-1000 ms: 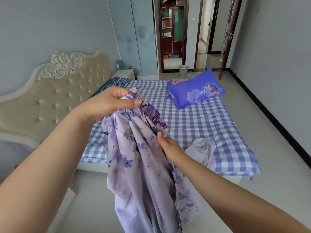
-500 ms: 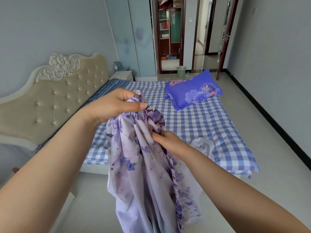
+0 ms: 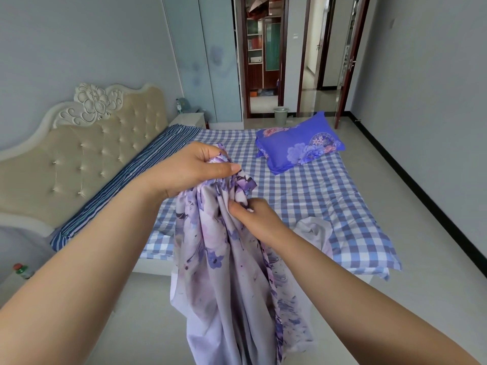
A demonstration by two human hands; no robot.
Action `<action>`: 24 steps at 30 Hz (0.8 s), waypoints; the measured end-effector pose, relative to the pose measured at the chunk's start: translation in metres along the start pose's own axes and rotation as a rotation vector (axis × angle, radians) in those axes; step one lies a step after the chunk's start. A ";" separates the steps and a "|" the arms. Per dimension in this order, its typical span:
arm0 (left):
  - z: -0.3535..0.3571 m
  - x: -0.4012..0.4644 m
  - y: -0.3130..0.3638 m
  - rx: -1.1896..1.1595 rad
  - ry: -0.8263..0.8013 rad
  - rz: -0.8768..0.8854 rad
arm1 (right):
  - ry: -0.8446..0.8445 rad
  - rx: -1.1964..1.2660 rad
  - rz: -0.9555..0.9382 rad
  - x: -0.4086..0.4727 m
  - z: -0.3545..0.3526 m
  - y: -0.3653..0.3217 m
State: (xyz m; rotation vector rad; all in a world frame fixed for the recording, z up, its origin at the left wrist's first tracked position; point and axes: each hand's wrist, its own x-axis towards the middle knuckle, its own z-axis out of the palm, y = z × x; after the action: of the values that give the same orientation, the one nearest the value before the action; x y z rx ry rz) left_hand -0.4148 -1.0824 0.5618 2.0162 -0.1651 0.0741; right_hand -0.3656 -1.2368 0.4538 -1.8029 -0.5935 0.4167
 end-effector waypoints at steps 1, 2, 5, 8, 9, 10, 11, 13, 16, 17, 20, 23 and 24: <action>0.001 0.000 0.000 0.011 0.015 -0.003 | 0.096 -0.025 -0.041 0.000 0.002 -0.002; 0.002 -0.001 -0.001 0.021 0.026 -0.004 | 0.209 -0.100 -0.092 -0.002 0.004 -0.005; 0.005 -0.002 -0.001 0.050 0.030 -0.008 | 0.434 -0.404 -0.149 -0.005 0.008 -0.006; 0.006 -0.003 0.001 0.057 0.019 -0.009 | 0.343 -0.628 -0.084 -0.004 0.010 0.010; 0.006 -0.003 0.002 0.058 0.017 -0.005 | 0.298 -0.640 -0.038 -0.003 0.011 0.020; 0.005 -0.002 0.002 0.060 0.019 -0.004 | 0.252 -0.600 0.025 -0.004 0.011 0.029; 0.005 -0.003 0.003 0.060 0.020 -0.003 | 0.214 -0.538 0.096 -0.004 0.011 0.038; 0.004 -0.003 0.005 0.054 0.021 -0.007 | 0.188 -0.471 0.234 -0.002 0.011 0.061; 0.001 -0.003 0.006 0.037 0.034 -0.002 | 0.129 -0.443 0.386 0.001 0.005 0.095; -0.001 -0.003 0.005 0.026 0.049 -0.003 | 0.094 -0.356 0.451 0.000 0.002 0.105; -0.011 -0.003 0.000 -0.001 0.132 -0.025 | 0.089 -0.118 0.570 -0.009 -0.008 0.137; -0.021 -0.002 -0.007 -0.036 0.222 -0.071 | -0.001 0.072 0.514 -0.030 -0.025 0.160; -0.024 -0.001 -0.010 -0.041 0.254 -0.083 | -0.107 0.145 0.511 -0.037 -0.034 0.164</action>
State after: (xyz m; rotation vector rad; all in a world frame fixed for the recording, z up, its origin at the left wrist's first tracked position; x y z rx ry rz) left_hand -0.4137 -1.0567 0.5635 1.9504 0.0776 0.2703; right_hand -0.3460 -1.3238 0.3069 -1.7876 -0.1590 0.8831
